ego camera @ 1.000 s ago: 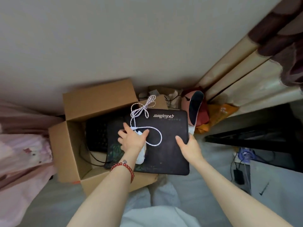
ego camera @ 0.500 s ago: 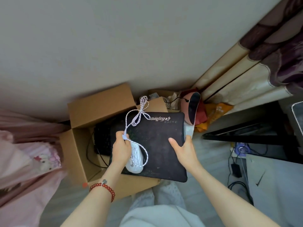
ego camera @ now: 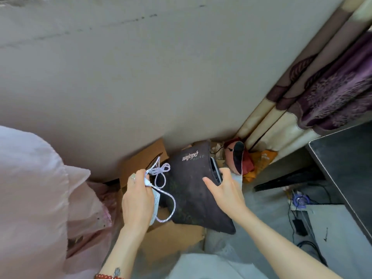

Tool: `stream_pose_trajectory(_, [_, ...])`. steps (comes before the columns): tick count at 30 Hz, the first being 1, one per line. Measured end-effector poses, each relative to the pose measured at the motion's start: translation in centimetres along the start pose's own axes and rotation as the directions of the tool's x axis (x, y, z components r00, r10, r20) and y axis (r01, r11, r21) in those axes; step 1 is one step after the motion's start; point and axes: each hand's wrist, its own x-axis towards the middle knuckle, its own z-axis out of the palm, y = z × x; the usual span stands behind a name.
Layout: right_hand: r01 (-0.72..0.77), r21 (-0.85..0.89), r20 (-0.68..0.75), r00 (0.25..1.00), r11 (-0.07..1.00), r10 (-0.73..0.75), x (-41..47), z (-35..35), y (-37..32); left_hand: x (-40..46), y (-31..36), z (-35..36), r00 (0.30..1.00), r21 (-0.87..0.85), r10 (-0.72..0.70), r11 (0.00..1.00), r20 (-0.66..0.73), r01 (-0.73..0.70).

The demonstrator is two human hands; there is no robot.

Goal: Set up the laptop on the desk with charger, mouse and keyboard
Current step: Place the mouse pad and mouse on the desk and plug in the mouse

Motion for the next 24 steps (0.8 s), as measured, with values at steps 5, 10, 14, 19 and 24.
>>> stream_pose_trajectory(5, [0.117,0.037,-0.113,0.987,0.993,-0.112,-3.1,-8.0,-3.7,-0.7,3.4,-4.8,0.985,-0.066,0.134,0.988,-0.112,-0.142])
stream_pose_trajectory(10, [0.170,-0.013,-0.308,0.937,0.985,-0.166,-6.9,-16.0,-4.2,-1.5,8.5,-7.1,0.955,-0.171,0.269,0.943,-0.122,-0.287])
stream_pose_trajectory(14, [0.125,-0.102,-0.437,0.886,0.987,-0.157,-9.6,-19.3,-2.1,-3.6,11.2,-6.9,0.934,-0.160,0.355,0.920,-0.045,-0.358])
stream_pose_trajectory(19, [-0.013,-0.058,-0.566,0.824,0.998,-0.023,-14.7,-23.7,2.6,-8.4,16.1,-6.0,0.859,-0.166,0.512,0.849,0.023,-0.502])
stream_pose_trajectory(24, [0.014,0.188,-0.679,0.724,0.982,0.120,-22.3,-30.5,8.1,-14.8,23.1,-5.0,0.755,-0.218,0.655,0.738,0.005,-0.639])
